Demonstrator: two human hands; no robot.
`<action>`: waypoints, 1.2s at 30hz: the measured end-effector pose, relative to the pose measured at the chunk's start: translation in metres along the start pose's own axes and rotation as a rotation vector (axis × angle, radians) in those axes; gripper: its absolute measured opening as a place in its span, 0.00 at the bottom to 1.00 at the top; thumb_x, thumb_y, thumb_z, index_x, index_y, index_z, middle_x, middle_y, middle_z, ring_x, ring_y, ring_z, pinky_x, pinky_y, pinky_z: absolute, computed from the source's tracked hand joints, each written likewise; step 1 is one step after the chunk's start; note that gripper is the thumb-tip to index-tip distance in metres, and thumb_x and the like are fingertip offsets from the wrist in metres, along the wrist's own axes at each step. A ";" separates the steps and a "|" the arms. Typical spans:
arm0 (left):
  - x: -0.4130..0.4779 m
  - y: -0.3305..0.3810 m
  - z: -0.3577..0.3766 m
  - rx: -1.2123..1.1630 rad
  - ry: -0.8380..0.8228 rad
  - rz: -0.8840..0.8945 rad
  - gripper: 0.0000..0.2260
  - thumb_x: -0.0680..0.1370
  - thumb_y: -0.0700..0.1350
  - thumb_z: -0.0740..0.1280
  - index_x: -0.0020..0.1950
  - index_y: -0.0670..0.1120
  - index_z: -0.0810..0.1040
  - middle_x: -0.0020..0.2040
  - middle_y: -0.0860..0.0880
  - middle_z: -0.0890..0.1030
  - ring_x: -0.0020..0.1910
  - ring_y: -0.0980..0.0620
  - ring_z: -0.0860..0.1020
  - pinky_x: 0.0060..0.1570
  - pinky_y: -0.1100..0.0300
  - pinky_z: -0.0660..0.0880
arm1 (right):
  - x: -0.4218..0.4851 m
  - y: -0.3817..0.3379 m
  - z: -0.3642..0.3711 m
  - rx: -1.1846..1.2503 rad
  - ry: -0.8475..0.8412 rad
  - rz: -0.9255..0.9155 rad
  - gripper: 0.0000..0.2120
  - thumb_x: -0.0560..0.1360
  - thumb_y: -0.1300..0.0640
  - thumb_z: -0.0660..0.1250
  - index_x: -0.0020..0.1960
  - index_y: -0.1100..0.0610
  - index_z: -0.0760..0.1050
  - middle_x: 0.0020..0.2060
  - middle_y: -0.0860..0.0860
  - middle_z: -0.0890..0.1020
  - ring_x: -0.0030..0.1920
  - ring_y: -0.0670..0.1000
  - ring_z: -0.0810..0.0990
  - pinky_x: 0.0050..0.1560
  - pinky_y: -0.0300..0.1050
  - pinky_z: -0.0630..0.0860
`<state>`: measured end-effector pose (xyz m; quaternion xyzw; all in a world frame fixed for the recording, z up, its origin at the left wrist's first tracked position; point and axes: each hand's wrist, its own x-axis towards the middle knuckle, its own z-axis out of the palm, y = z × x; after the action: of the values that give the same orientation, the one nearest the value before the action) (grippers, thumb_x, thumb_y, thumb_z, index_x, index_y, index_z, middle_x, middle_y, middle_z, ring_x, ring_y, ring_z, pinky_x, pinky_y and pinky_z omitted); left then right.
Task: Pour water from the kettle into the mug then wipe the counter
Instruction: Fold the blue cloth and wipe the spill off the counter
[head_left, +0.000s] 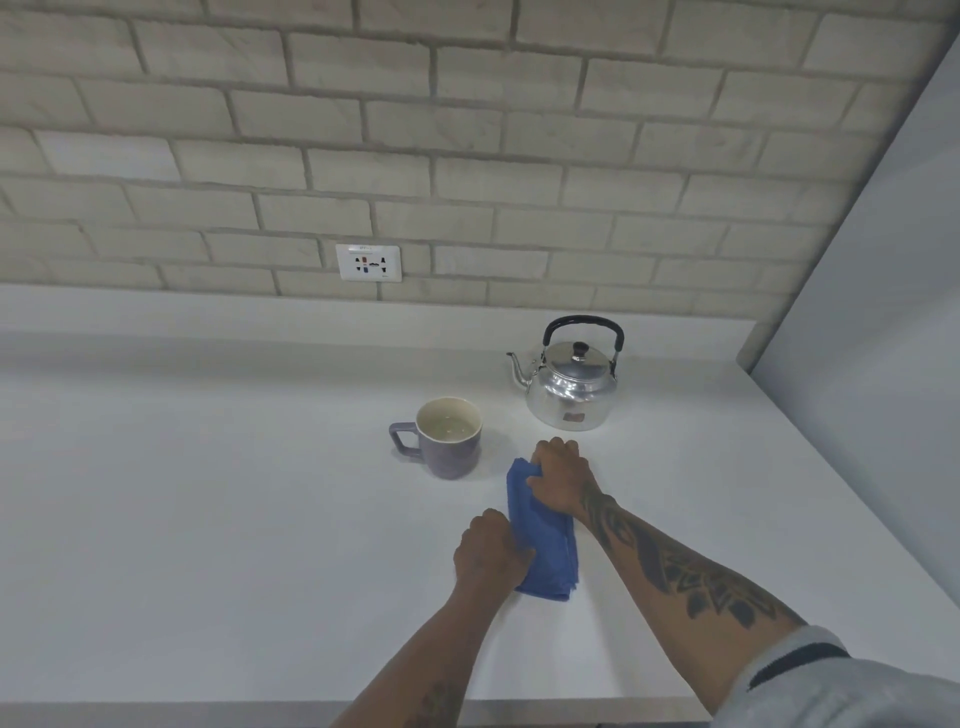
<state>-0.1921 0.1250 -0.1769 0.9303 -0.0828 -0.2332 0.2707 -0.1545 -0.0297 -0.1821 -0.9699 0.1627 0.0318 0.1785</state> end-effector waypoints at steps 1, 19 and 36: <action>0.000 0.001 0.000 -0.004 0.000 0.004 0.15 0.74 0.49 0.67 0.58 0.43 0.73 0.50 0.48 0.78 0.48 0.48 0.79 0.42 0.58 0.72 | -0.001 0.000 -0.002 0.031 -0.003 0.005 0.05 0.72 0.61 0.61 0.46 0.56 0.66 0.48 0.53 0.74 0.54 0.56 0.71 0.47 0.48 0.69; -0.011 -0.028 -0.110 -0.786 0.160 0.089 0.06 0.70 0.42 0.74 0.40 0.48 0.78 0.48 0.45 0.84 0.49 0.45 0.82 0.55 0.47 0.79 | 0.019 -0.123 -0.125 0.277 0.210 -0.323 0.07 0.70 0.58 0.66 0.45 0.51 0.69 0.40 0.50 0.79 0.44 0.55 0.78 0.44 0.51 0.75; -0.032 -0.211 -0.162 -0.892 0.452 -0.368 0.07 0.70 0.37 0.73 0.47 0.38 0.80 0.48 0.42 0.82 0.44 0.43 0.81 0.48 0.51 0.81 | 0.038 -0.297 0.029 0.180 -0.151 -0.443 0.07 0.74 0.58 0.64 0.50 0.55 0.67 0.48 0.53 0.73 0.44 0.56 0.75 0.42 0.47 0.71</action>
<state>-0.1363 0.3867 -0.1581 0.7509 0.2492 -0.0833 0.6059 -0.0217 0.2309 -0.1136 -0.9570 -0.0654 0.0499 0.2783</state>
